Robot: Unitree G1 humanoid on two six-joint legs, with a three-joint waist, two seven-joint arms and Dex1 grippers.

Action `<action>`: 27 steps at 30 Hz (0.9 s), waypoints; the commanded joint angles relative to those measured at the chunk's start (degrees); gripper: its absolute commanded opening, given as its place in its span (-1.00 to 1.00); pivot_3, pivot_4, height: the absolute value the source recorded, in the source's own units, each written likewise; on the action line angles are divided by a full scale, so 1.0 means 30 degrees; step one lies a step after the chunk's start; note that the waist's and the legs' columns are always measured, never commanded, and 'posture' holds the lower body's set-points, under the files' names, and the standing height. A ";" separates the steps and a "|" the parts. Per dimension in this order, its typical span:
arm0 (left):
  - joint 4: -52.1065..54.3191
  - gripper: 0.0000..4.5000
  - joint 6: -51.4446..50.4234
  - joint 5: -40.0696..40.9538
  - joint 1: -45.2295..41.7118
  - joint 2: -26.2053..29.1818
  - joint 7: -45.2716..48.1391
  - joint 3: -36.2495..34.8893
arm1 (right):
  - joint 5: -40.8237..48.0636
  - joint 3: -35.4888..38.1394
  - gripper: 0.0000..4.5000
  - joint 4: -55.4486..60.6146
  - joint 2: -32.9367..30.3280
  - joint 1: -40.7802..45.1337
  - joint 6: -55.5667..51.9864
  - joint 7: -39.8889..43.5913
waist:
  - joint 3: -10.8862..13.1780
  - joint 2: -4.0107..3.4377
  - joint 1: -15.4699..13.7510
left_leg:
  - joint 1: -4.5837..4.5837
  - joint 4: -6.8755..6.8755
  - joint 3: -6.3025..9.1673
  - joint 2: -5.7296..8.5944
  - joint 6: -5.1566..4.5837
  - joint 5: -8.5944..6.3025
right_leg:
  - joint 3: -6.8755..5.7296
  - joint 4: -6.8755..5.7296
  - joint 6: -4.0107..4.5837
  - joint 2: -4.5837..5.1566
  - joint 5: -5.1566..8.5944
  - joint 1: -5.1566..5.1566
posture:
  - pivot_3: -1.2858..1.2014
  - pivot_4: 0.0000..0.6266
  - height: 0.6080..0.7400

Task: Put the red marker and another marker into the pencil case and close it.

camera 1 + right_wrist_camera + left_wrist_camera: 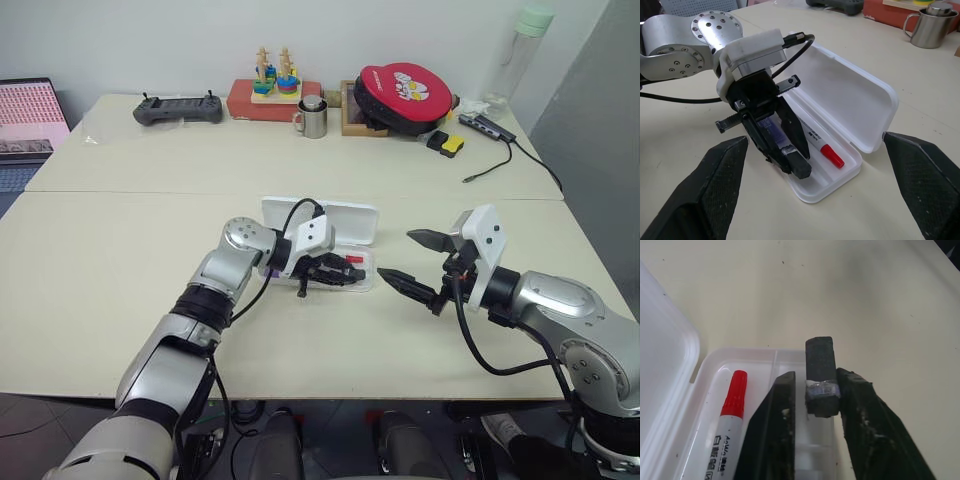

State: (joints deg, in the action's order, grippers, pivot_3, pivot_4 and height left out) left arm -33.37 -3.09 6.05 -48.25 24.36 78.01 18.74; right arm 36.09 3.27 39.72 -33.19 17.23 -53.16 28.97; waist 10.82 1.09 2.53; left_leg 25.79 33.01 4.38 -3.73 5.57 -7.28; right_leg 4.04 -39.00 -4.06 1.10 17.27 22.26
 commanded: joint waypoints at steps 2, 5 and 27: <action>-0.0381 0.07 0.0529 -0.0265 -0.0582 -0.0189 -0.0313 -0.0465 | 0.0455 0.0366 1.00 0.0777 -0.0120 0.0071 0.0147 -0.0233 | 0.0000 0.0000 0.0003 | 0.0000 0.0000 -0.0001 0.0000 0.0000 0.0000 | 0.0000 0.0000 0.0001 -0.0001 0.0000 0.0000 | 0.03 -0.52 1.00; -0.0382 0.30 0.0388 -0.0142 -0.0578 -0.0211 -0.0195 -0.0586 | 0.0511 0.0321 1.00 0.0693 -0.0196 0.0092 0.0213 -0.0289 | 0.0000 0.0000 -0.0005 | 0.0001 0.0000 0.0000 0.0001 0.0000 0.0000 | 0.0000 0.0000 0.0000 0.0000 0.0000 -0.0002 | 0.03 -0.52 1.00; 1.2115 1.00 -1.1249 0.7917 0.6634 0.4363 -0.4902 -1.0342 | -0.3573 -0.3243 0.02 -1.4089 0.1918 1.2341 0.3358 0.1778 | 0.0014 -0.0022 0.0550 | -0.0054 -0.0016 -0.0015 -0.0024 -0.0024 0.0018 | 0.0015 -0.0030 0.0026 -0.0007 -0.0019 -0.0010 | 0.03 -0.52 1.00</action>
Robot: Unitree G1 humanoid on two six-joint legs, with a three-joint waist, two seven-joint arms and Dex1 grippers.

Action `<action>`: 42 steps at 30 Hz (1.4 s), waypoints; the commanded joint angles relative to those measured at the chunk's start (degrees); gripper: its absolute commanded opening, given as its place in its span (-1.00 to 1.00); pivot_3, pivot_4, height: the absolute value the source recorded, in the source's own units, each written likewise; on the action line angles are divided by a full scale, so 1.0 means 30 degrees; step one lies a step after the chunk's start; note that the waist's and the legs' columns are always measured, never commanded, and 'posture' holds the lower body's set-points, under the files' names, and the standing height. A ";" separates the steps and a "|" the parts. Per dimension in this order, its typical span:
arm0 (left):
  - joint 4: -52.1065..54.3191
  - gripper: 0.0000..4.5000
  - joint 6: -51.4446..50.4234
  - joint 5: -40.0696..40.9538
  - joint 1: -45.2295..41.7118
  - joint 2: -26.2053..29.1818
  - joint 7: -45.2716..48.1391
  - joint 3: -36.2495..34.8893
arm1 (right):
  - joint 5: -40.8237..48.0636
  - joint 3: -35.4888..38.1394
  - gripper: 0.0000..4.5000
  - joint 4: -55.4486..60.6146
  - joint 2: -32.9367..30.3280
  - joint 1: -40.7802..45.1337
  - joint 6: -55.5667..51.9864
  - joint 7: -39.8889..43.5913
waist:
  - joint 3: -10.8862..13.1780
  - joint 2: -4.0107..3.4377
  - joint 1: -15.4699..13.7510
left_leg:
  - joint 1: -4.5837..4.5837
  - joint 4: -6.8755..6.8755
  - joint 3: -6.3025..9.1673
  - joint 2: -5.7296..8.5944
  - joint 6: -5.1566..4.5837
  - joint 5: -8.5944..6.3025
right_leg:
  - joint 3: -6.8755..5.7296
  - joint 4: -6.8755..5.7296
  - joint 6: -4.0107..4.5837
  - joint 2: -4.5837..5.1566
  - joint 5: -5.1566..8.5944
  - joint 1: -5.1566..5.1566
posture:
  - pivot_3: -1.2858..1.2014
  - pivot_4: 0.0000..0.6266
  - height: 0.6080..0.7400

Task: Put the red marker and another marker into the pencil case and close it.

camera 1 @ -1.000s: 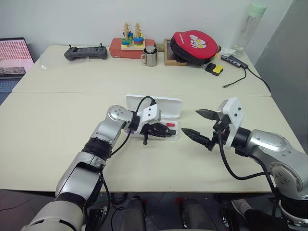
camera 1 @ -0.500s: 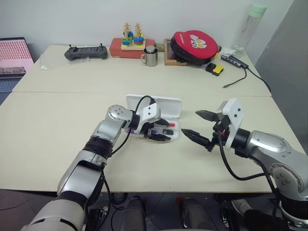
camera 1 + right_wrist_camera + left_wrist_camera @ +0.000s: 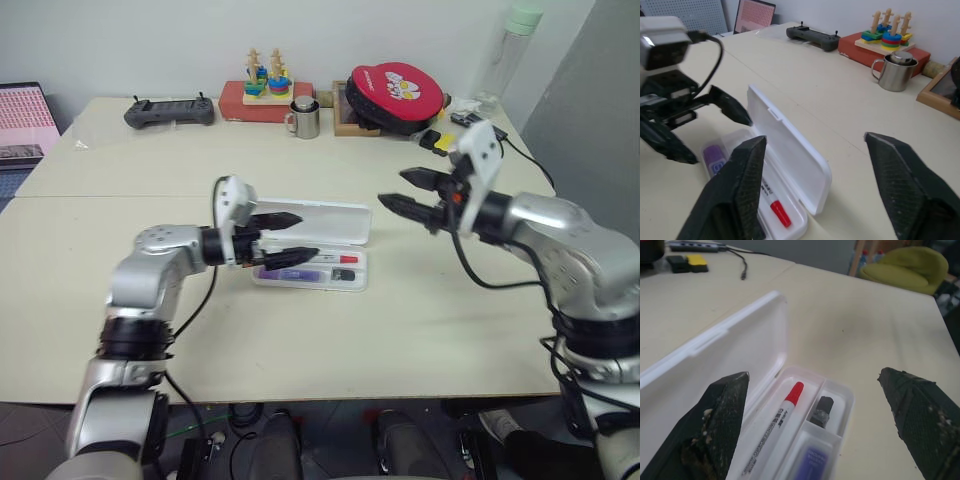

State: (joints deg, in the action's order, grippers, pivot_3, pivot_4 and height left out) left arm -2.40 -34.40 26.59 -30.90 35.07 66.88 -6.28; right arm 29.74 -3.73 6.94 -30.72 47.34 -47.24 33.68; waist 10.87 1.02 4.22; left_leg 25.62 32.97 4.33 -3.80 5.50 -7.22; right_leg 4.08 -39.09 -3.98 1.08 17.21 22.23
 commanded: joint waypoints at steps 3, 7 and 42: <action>0.2057 1.00 -0.1447 0.2609 0.1392 0.0960 -0.2106 -0.4100 | -0.3109 -0.1977 -0.33 -0.7587 0.3312 0.4738 0.2835 0.0007 | 0.0003 -0.0004 -0.0010 | -0.0011 -0.0015 0.0015 -0.0008 0.0000 0.0000 | -0.0017 -0.0007 0.0053 -0.0010 -0.0023 0.0007 | 0.03 -0.52 1.00; 0.2869 1.00 -0.1447 0.3436 0.2249 0.1208 -0.3012 -0.5517 | -0.4608 -0.2675 -0.81 -1.1147 0.5572 0.6198 0.4181 -0.0073 | 0.0002 -0.0003 -0.0154 | 0.0003 -0.0021 0.0010 0.0000 0.0002 -0.0001 | -0.0020 0.0009 0.0069 -0.0002 -0.0032 0.0002 | 0.03 -0.52 1.00; 0.3941 1.00 -0.1298 0.4965 0.3188 0.1353 -0.5637 -0.4034 | -0.5524 -0.3450 -0.99 -0.3590 0.7191 -0.1883 0.0560 0.1148 | -0.0029 0.0049 -0.0359 | -0.0056 -0.0019 0.0010 -0.0003 0.0012 0.0001 | -0.0014 0.0003 0.0056 -0.0003 -0.0056 -0.0024 | 0.03 -0.52 1.00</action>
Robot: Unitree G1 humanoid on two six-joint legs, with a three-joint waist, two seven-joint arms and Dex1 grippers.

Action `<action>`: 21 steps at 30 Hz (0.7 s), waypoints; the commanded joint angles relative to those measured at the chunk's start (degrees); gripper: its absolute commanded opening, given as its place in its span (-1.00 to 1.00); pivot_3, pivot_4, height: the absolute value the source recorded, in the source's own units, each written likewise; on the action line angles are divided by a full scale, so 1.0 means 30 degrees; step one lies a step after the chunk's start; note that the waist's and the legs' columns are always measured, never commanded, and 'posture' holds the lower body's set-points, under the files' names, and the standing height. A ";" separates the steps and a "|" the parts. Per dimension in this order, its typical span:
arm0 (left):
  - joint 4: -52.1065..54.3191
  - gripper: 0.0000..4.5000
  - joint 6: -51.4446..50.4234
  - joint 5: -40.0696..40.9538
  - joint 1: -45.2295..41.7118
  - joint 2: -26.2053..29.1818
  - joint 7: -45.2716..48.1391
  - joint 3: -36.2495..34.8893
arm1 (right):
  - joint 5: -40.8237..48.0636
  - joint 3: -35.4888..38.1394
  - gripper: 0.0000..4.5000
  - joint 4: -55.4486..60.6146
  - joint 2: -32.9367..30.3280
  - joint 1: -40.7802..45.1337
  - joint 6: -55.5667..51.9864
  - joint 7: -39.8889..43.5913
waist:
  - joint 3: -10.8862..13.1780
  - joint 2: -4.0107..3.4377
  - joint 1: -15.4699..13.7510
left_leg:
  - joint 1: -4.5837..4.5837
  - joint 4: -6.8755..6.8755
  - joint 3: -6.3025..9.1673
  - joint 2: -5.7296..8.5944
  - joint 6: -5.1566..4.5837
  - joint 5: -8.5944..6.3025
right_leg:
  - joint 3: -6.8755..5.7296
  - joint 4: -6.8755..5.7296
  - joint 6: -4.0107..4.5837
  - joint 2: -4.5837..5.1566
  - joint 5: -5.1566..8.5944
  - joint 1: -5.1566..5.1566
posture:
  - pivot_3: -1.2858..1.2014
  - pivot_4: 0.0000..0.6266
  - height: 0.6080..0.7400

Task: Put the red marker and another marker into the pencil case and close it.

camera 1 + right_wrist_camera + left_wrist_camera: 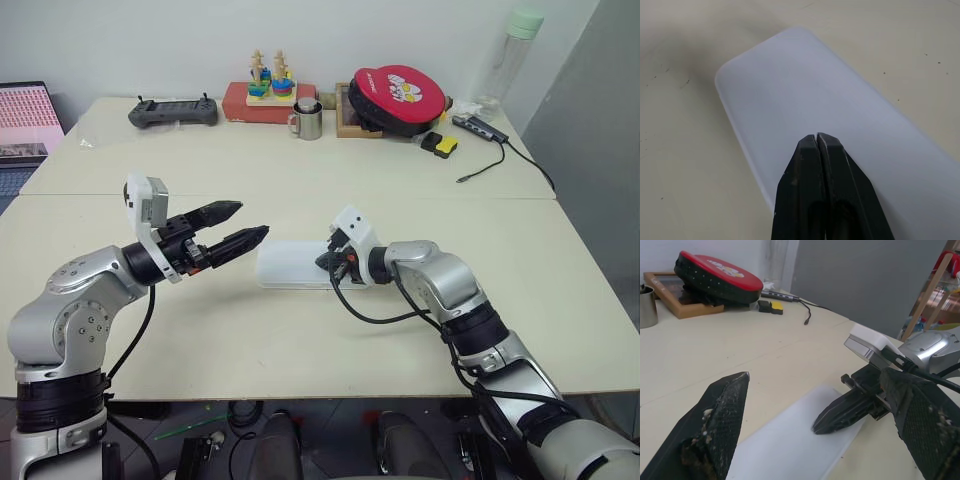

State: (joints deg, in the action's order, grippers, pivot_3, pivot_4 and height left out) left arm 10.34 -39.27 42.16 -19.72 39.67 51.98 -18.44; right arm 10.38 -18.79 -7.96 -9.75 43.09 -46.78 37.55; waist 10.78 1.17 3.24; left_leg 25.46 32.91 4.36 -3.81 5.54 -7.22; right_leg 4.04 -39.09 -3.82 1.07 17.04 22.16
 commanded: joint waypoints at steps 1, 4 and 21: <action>-0.0556 1.00 0.0326 -0.0269 -0.0700 -0.0407 -0.1044 0.0018 | 0.1236 0.2019 -0.99 0.1825 0.0219 -0.0608 0.0603 -0.0089 | 0.0000 0.0000 -0.0081 | 0.0004 -0.0002 0.0001 0.0001 0.0000 0.0000 | -0.0002 0.0002 0.0000 0.0000 0.0000 0.0000 | 0.03 -0.52 1.00; -0.1539 1.00 0.0570 -0.0908 -0.1247 -0.1006 -0.2264 0.0220 | 0.1703 0.3200 -0.99 0.2698 0.0181 -0.1132 0.1178 -0.0458 | 0.0002 0.0000 -0.0126 | 0.0026 -0.0001 -0.0001 0.0002 0.0000 0.0000 | 0.0001 0.0012 0.0000 0.0001 -0.0002 0.0011 | 0.03 -0.52 1.00; -0.5004 1.00 0.3110 -0.4211 -0.0222 -0.1177 -0.6157 -0.1373 | 0.3801 0.9719 0.75 0.7399 -0.3476 -0.6126 0.1972 -0.2274 | -0.0003 0.0010 -0.0114 | 0.0032 -0.0021 -0.0028 -0.0001 -0.0001 -0.0002 | 0.0015 0.0026 0.0003 0.0007 0.0016 0.0022 | 0.03 -0.52 1.00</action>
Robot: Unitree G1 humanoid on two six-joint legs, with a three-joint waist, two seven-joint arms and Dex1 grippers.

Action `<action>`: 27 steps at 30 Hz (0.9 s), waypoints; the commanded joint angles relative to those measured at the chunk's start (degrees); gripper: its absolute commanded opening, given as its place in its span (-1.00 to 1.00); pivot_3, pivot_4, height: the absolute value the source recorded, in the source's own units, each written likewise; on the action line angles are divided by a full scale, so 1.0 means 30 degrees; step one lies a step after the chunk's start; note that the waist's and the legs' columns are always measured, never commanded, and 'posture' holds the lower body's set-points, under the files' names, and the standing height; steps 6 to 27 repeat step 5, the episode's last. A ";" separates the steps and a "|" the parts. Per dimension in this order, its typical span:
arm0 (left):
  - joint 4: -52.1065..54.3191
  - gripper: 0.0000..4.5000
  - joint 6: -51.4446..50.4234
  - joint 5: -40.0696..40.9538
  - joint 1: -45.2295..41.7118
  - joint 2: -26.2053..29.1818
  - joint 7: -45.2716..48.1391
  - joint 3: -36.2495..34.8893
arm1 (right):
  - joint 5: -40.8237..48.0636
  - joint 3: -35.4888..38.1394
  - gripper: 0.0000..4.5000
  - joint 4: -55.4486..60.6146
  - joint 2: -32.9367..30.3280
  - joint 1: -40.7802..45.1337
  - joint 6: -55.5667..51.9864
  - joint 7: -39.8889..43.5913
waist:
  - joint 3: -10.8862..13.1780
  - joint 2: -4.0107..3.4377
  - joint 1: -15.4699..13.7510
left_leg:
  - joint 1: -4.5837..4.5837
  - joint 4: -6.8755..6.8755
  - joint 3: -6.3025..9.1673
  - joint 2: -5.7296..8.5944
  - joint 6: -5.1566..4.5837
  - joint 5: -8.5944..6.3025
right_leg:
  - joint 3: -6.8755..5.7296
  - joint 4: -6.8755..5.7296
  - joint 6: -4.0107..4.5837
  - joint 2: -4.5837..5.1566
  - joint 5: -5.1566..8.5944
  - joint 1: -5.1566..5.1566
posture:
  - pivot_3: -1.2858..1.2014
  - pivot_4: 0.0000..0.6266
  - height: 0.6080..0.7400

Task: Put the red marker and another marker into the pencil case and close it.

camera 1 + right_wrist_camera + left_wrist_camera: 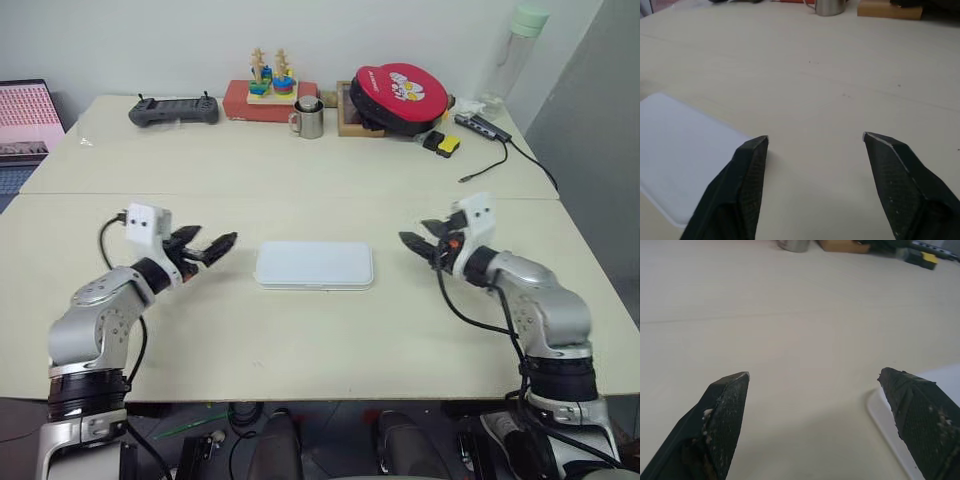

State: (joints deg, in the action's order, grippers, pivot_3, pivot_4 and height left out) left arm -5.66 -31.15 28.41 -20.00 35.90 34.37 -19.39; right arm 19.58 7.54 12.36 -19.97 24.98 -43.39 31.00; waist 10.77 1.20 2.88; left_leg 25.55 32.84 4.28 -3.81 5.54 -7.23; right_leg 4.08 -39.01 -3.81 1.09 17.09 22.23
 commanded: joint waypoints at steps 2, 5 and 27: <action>0.0675 1.00 0.0672 0.0082 0.0294 -0.0177 -0.0481 -0.0920 | 0.0562 0.0734 0.96 0.0121 -0.0340 -0.0145 0.0954 -0.0068 | -0.0001 0.0001 0.0006 | -0.0002 0.0016 -0.0004 0.0004 0.0001 0.0001 | 0.0006 0.0006 -0.0070 0.0007 0.0013 -0.0011 | 0.03 -0.52 1.00; 0.0918 1.00 0.0352 -0.0001 0.0502 -0.0394 -0.1013 -0.0821 | 0.0646 0.0574 0.99 -0.0040 -0.0520 -0.0159 0.1060 -0.0052 | -0.0001 0.0001 0.0001 | -0.0003 0.0022 -0.0006 0.0007 0.0001 0.0002 | 0.0009 0.0006 -0.0077 0.0013 0.0006 -0.0014 | 0.03 -0.52 1.00; 0.0918 1.00 0.0352 -0.0001 0.0502 -0.0394 -0.1013 -0.0821 | 0.0646 0.0574 0.99 -0.0040 -0.0520 -0.0159 0.1060 -0.0052 | -0.0001 0.0001 0.0001 | -0.0003 0.0022 -0.0006 0.0007 0.0001 0.0002 | 0.0009 0.0006 -0.0077 0.0013 0.0006 -0.0014 | 0.03 -0.52 1.00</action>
